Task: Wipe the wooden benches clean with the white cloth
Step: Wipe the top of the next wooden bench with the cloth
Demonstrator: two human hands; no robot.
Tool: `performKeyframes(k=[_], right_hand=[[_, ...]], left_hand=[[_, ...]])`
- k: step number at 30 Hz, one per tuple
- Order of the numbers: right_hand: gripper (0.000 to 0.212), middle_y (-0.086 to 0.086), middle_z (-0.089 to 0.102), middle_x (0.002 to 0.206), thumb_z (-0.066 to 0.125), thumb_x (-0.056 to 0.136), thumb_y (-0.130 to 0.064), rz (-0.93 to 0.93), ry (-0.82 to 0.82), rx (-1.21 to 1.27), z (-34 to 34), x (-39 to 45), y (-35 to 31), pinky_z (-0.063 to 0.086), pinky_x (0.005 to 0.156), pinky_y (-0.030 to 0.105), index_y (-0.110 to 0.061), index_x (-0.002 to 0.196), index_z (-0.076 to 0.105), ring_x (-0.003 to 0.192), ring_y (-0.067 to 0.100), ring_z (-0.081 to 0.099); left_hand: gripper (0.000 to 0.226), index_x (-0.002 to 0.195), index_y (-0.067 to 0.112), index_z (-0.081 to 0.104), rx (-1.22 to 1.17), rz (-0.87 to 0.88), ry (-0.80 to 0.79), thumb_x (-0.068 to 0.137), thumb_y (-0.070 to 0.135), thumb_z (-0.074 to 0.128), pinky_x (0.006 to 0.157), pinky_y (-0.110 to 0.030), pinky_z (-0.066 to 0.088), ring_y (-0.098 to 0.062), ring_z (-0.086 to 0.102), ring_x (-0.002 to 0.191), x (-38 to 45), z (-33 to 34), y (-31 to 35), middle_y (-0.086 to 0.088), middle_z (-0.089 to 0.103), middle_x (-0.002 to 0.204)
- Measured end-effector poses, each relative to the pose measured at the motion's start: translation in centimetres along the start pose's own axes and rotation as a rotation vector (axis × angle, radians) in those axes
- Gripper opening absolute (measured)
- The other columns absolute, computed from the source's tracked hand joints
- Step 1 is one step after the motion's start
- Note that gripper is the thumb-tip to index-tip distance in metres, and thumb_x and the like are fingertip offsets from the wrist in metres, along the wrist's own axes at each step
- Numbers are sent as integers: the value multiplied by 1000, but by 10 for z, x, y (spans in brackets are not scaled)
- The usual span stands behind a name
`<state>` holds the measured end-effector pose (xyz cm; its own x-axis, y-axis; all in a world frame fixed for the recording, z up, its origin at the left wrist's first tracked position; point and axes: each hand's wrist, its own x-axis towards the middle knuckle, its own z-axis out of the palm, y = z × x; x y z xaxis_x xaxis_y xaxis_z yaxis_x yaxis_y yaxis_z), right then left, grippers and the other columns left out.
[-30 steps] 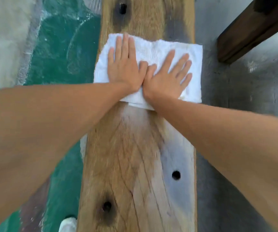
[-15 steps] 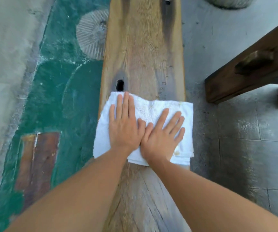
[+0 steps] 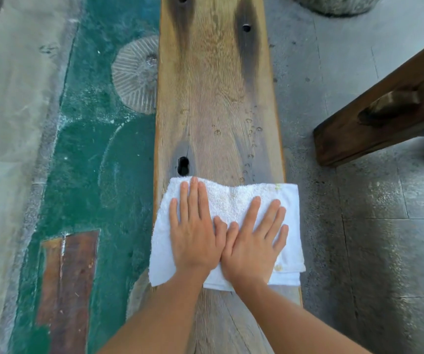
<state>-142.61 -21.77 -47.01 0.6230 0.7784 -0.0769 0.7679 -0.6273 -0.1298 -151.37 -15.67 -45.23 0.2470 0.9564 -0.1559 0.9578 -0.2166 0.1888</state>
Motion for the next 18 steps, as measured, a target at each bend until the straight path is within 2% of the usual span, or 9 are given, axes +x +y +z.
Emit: performKeyframes(k=[4,8,12,18], right_hand=[[71,25,8,169,27,100,-42,0,-14,33,-2,1,-1,12,124,59,-11,162,21,158,41,7],[70,23,4,170,28,101,-42,-22,-29,87,-4,-3,0,11,124,60,-12,163,18,159,38,2],[72,24,0,170,33,101,-41,-9,-80,89,-4,-5,2,6,126,59,-10,163,15,159,38,0],[69,25,3,169,30,102,-39,-12,-67,108,-5,-4,1,7,126,59,-9,163,17,159,39,2]], left_hand=[[78,160,7,13,20,-15,-5,91,36,33,125,-50,19,-23,5,157,1,1,2,-7,7,170],[72,160,7,16,12,-20,-4,97,41,19,124,-51,19,-25,7,157,-2,-1,2,-7,9,170],[75,160,8,15,44,-40,-31,93,39,27,124,-51,19,-24,7,157,-4,-3,3,-6,9,170],[76,161,9,14,39,-33,-40,93,38,30,124,-51,20,-24,6,157,-3,-1,2,-6,8,170]])
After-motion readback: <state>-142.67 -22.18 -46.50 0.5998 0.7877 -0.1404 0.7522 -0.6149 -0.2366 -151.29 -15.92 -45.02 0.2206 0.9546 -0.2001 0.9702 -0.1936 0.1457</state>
